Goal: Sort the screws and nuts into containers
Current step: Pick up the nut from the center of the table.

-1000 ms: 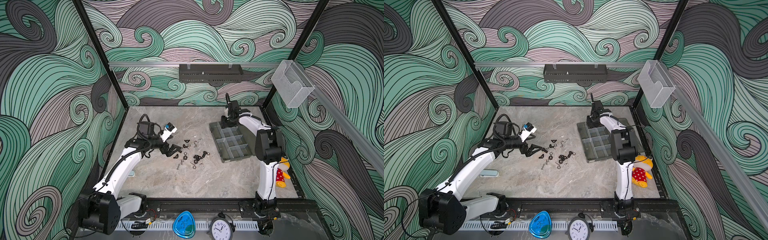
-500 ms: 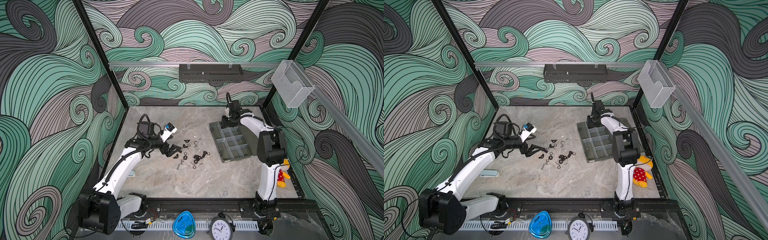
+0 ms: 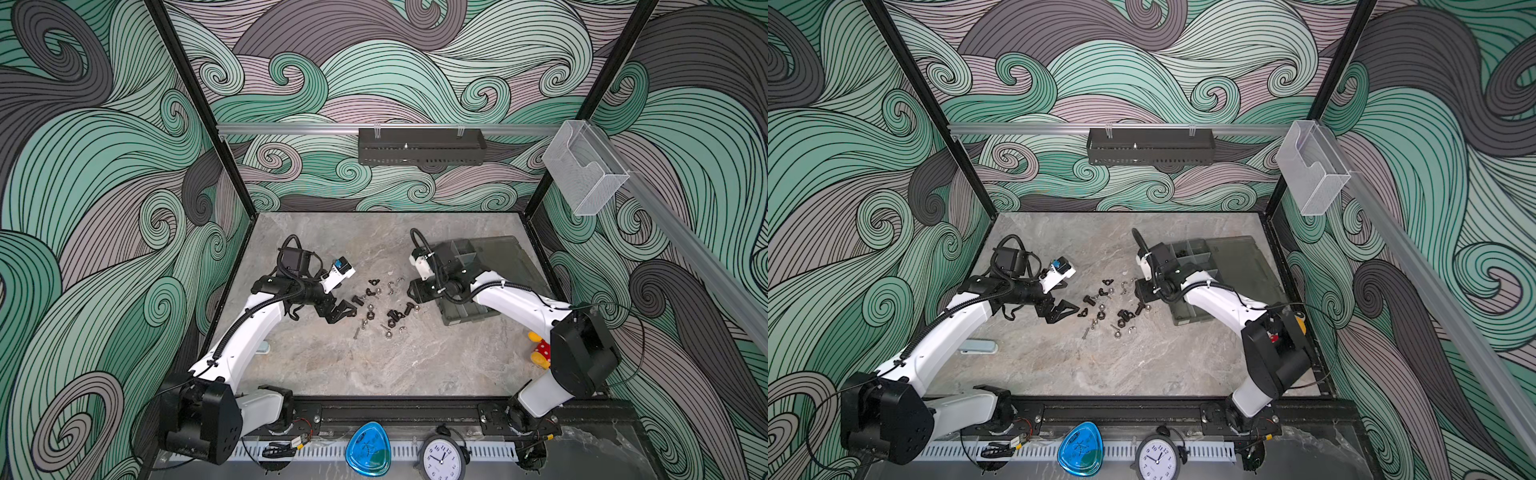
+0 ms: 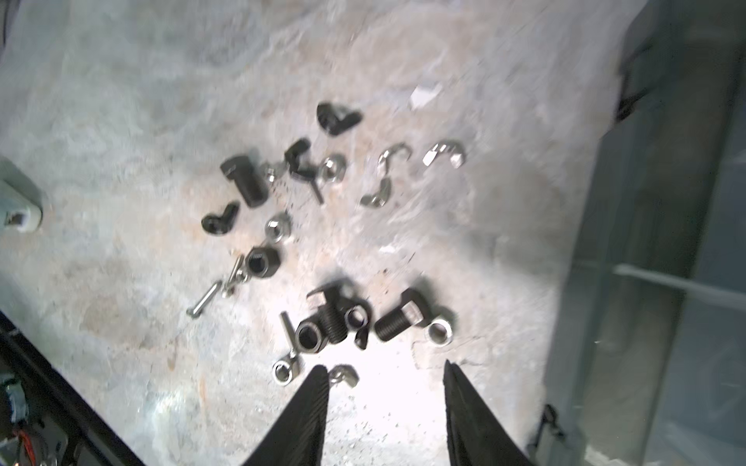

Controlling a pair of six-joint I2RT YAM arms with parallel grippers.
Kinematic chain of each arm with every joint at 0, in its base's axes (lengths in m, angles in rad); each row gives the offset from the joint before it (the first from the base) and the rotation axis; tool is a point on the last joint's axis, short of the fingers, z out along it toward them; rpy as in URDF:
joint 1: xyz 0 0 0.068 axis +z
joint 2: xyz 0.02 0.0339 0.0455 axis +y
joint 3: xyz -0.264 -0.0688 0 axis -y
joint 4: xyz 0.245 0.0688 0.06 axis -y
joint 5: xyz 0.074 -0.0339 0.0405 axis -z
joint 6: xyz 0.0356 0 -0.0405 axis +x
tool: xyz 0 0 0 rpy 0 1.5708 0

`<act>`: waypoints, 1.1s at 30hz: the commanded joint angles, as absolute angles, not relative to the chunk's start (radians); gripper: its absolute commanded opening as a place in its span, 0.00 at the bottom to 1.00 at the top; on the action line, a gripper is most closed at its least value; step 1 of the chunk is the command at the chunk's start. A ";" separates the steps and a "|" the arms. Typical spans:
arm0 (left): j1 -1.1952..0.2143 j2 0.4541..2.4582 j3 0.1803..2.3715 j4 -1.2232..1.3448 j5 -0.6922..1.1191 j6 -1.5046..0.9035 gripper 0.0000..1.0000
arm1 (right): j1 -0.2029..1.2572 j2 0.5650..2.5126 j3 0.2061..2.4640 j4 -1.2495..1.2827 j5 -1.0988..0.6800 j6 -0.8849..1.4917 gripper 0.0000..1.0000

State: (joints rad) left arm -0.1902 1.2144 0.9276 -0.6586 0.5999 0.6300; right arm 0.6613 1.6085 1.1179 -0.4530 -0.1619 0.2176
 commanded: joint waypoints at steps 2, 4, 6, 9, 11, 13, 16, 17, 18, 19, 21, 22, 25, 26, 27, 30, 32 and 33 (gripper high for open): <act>-0.182 1.217 0.961 -0.723 0.506 0.673 0.99 | 0.742 1.640 1.149 -0.390 -0.206 0.187 0.52; -0.179 1.210 0.959 -0.725 0.475 0.673 0.99 | 0.785 1.683 1.182 -0.391 -0.212 0.155 0.53; -0.178 1.206 0.956 -0.717 0.471 0.667 0.99 | 0.821 1.721 1.204 -0.385 -0.212 0.128 0.54; -0.176 1.192 0.953 -0.704 0.486 0.661 0.99 | 0.855 1.783 1.235 -0.385 -0.217 0.111 0.55; -0.175 1.178 0.944 -0.682 0.484 0.648 0.99 | 0.868 1.820 1.249 -0.389 -0.222 0.107 0.55; -0.169 1.167 0.935 -0.649 0.463 0.618 0.98 | 0.882 1.845 1.263 -0.387 -0.217 0.098 0.55; -0.155 1.156 0.936 -0.640 0.495 0.609 0.99 | 0.897 1.883 1.287 -0.383 -0.207 0.097 0.55; -0.153 1.154 0.936 -0.636 0.512 0.606 0.99 | 0.900 1.901 1.297 -0.383 -0.205 0.097 0.54; -0.152 1.152 0.934 -0.631 0.521 0.603 0.98 | 0.903 1.913 1.306 -0.386 -0.201 0.099 0.54; -0.151 1.151 0.933 -0.627 0.522 0.601 0.99 | 0.904 1.922 1.308 -0.388 -0.196 0.103 0.54; -0.149 1.152 0.933 -0.624 0.523 0.598 0.99 | 0.904 1.944 1.320 -0.389 -0.182 0.110 0.54; -0.150 1.152 0.934 -0.623 0.524 0.597 0.99 | 0.905 1.951 1.325 -0.390 -0.178 0.112 0.54; -0.145 1.149 0.934 -0.617 0.531 0.594 0.99 | 0.905 1.980 1.347 -0.400 -0.163 0.110 0.53; -0.145 1.148 0.933 -0.613 0.535 0.592 0.99 | 0.905 1.990 1.355 -0.408 -0.154 0.110 0.52; -0.144 1.147 0.933 -0.612 0.539 0.590 0.99 | 0.905 1.996 1.361 -0.412 -0.150 0.111 0.52; -0.141 1.144 0.934 -0.609 0.546 0.588 0.98 | 0.904 2.015 1.375 -0.420 -0.138 0.115 0.51; -0.139 1.143 0.933 -0.604 0.552 0.586 0.99 | 0.905 2.027 1.384 -0.428 -0.135 0.115 0.50; -0.139 1.143 0.933 -0.603 0.554 0.584 0.99 | 0.905 2.031 1.389 -0.430 -0.131 0.116 0.50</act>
State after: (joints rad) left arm -0.1520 1.1656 0.9272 -0.6125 0.5209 0.5938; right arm 0.9024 2.0148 1.3605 -0.4030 -0.1558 0.1303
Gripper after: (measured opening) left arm 0.986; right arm 0.501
